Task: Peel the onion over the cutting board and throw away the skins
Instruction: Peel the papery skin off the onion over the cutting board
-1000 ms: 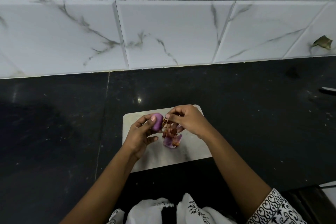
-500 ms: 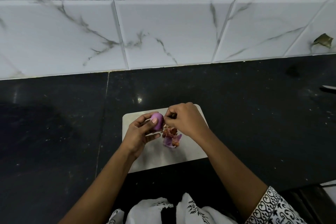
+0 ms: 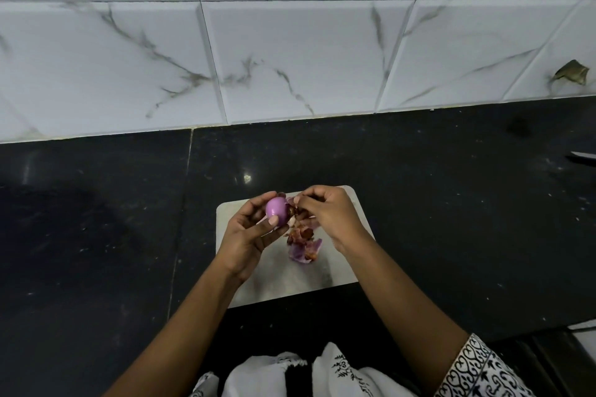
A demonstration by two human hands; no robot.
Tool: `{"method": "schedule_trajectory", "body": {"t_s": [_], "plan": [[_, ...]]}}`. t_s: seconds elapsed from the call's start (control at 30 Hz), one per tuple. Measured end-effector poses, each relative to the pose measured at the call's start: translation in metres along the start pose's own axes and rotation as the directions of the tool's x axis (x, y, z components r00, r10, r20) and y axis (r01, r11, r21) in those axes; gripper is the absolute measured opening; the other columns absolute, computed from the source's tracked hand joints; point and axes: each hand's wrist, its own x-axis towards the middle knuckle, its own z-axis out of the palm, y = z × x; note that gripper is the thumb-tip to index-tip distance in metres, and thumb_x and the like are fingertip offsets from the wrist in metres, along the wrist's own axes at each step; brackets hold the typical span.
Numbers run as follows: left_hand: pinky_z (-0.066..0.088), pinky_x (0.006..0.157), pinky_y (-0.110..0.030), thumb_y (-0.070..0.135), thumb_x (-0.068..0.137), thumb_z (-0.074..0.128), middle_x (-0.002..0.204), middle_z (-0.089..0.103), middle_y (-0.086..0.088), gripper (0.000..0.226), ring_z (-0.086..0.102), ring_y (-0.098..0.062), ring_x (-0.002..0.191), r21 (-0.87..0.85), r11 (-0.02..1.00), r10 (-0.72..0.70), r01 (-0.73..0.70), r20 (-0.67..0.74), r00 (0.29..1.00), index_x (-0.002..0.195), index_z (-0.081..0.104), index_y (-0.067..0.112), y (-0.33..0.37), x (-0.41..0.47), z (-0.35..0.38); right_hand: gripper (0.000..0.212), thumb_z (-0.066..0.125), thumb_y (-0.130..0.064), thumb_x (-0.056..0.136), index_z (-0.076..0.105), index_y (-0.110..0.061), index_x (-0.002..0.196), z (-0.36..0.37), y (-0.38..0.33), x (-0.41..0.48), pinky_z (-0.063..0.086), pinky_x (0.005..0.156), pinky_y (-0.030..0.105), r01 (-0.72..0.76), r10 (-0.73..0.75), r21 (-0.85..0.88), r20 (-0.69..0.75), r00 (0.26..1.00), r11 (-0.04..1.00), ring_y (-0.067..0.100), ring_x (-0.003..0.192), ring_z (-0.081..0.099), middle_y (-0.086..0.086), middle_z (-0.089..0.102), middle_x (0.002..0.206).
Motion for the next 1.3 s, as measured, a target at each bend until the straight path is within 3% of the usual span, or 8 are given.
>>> {"method": "schedule_trajectory", "body": {"t_s": [0.1,0.23,0.4,0.53,0.7,0.8,1.07,1.3], "plan": [[0.057,0.078,-0.034,-0.002,0.074,0.065,0.121,0.063,-0.011,0.041,0.067,-0.023,0.099,-0.012,0.999,0.035,-0.035,0.015,0.999,0.113,0.061,0.011,-0.002,0.0,-0.002,0.01,0.065,-0.016,0.085,0.067,-0.013,0.095,-0.002,-0.002,-0.002,0.051,0.054,0.013,0.036,-0.034,-0.03,0.072,0.997,0.999,0.004,0.064,0.067,-0.001,0.066,0.085],[0.056,0.074,-0.03,-0.002,0.07,0.067,0.112,0.067,-0.007,0.039,0.067,-0.021,0.095,-0.038,0.998,0.058,-0.057,0.027,0.998,0.106,0.065,0.014,0.0,0.0,-0.001,0.032,0.072,-0.018,0.079,0.065,-0.022,0.11,0.001,0.004,-0.001,0.055,0.076,0.022,0.347,-0.307,-0.372,0.165,0.937,0.861,0.008,0.087,0.065,-0.006,0.064,0.103],[0.057,0.075,-0.03,0.034,0.046,0.092,0.113,0.069,-0.009,0.065,0.067,-0.021,0.099,-0.114,0.993,0.04,-0.035,0.036,0.999,0.102,0.064,0.015,0.003,0.005,-0.001,0.016,0.071,-0.011,0.079,0.071,-0.012,0.095,0.003,0.008,0.004,0.054,0.075,0.023,0.525,-0.519,-0.46,0.153,0.841,0.716,0.008,0.082,0.062,0.001,0.067,0.09],[0.058,0.073,-0.029,0.032,0.074,0.07,0.113,0.068,-0.012,0.052,0.069,-0.018,0.092,-0.111,0.993,-0.049,0.048,-0.006,0.999,0.121,0.056,0.015,0.008,0.006,0.002,0.012,0.069,-0.01,0.08,0.071,-0.007,0.092,0.003,0.008,0.003,0.055,0.07,0.029,0.64,-0.656,-0.522,0.187,0.731,0.564,0.015,0.077,0.064,0.007,0.068,0.086],[0.057,0.067,-0.031,0.039,0.089,0.054,0.094,0.072,-0.011,0.035,0.07,-0.021,0.084,0.125,0.951,-0.275,0.283,-0.072,0.959,0.107,0.065,0.012,0.018,0.009,0.001,0.012,0.069,-0.007,0.079,0.07,-0.006,0.091,0.003,0.014,0.003,0.054,0.066,0.026,0.663,-0.717,-0.617,0.218,0.662,0.425,0.018,0.072,0.065,0.009,0.069,0.085],[0.056,0.058,-0.023,0.029,0.08,0.062,0.088,0.072,-0.011,0.031,0.068,-0.019,0.078,0.101,0.961,-0.251,0.256,-0.063,0.966,0.104,0.067,0.01,0.02,0.011,-0.002,0.011,0.067,-0.01,0.082,0.07,-0.008,0.092,0.002,0.016,0.003,0.054,0.067,0.024,0.638,-0.688,-0.584,0.178,0.704,0.502,0.015,0.075,0.064,0.007,0.069,0.086],[0.056,0.064,-0.022,0.013,0.073,0.062,0.092,0.073,-0.006,0.034,0.07,-0.016,0.08,0.066,0.988,-0.14,0.142,-0.023,0.99,0.107,0.066,0.01,0.01,0.012,0.0,0.01,0.067,-0.009,0.082,0.071,-0.012,0.091,0.001,0.016,0.007,0.051,0.071,0.014,0.506,-0.557,-0.4,-0.014,0.83,0.764,0.005,0.078,0.063,0.0,0.07,0.086],[0.057,0.067,-0.025,0.011,0.072,0.063,0.103,0.069,-0.011,0.034,0.068,-0.02,0.087,0.071,0.992,-0.105,0.107,-0.027,0.994,0.105,0.066,0.012,0.007,0.01,-0.005,0.014,0.068,-0.012,0.082,0.07,-0.016,0.095,-0.007,0.008,0.009,0.051,0.074,0.012,0.406,-0.394,-0.348,0.11,0.913,0.845,0.002,0.083,0.063,-0.009,0.066,0.088]]}}
